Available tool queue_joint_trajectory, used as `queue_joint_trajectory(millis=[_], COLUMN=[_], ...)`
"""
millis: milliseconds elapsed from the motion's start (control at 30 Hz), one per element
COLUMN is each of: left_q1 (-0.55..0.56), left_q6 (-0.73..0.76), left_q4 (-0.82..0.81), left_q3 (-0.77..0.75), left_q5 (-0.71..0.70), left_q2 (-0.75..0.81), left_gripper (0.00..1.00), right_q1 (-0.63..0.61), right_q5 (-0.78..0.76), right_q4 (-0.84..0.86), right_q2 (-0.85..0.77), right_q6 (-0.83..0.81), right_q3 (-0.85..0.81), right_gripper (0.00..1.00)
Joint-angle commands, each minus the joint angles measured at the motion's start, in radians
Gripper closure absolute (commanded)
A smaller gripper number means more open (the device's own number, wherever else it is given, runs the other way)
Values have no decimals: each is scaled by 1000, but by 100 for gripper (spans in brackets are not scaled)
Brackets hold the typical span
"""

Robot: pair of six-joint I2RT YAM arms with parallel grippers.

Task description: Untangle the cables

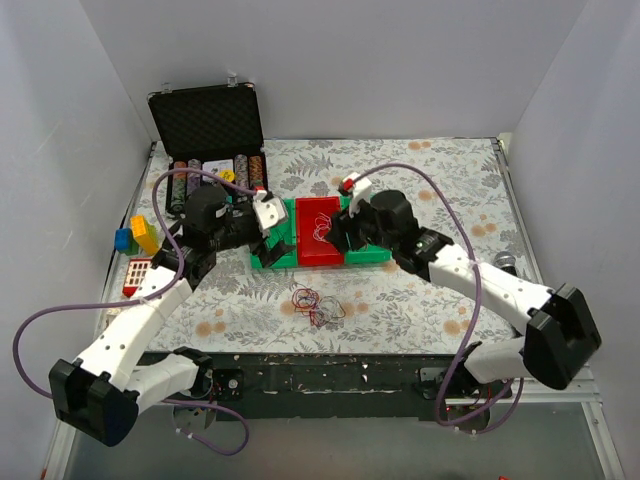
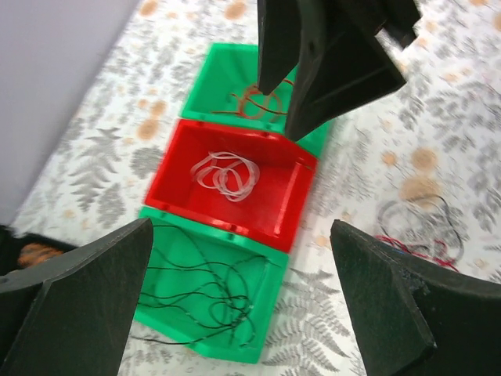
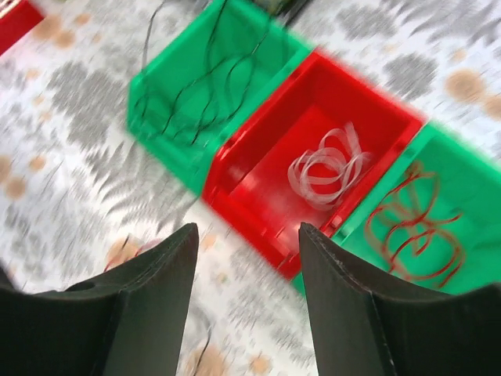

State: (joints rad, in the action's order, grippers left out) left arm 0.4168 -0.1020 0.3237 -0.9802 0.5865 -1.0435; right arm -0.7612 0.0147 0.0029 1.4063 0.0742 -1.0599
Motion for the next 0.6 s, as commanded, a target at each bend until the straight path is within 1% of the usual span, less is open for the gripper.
queue_joint_trajectory(millis=[0, 67, 100, 200, 267, 367, 500, 567], left_q1=[5, 5, 5, 14, 23, 27, 33, 34], left_q6=[88, 126, 149, 205, 248, 285, 314, 321], left_q4=[51, 54, 54, 54, 61, 71, 67, 67], left_q3=[78, 124, 144, 176, 173, 161, 199, 221], left_q5=[165, 202, 219, 246, 245, 240, 253, 254], left_q2=[-1, -16, -29, -87, -134, -197, -194, -187], left_gripper=[3, 10, 18, 36, 45, 46, 48, 54], right_q1=[-1, -1, -1, -1, -1, -1, -1, -1], right_q5=[201, 240, 248, 272, 294, 370, 451, 490], right_q4=[115, 146, 157, 190, 206, 247, 261, 270], right_q2=[-125, -180, -208, -282, -312, -311, -224, -170], right_q6=[68, 90, 101, 125, 133, 141, 148, 144], right_q3=[219, 315, 352, 445, 475, 489, 434, 397], right_gripper=[39, 41, 41, 42, 44, 45, 45, 45])
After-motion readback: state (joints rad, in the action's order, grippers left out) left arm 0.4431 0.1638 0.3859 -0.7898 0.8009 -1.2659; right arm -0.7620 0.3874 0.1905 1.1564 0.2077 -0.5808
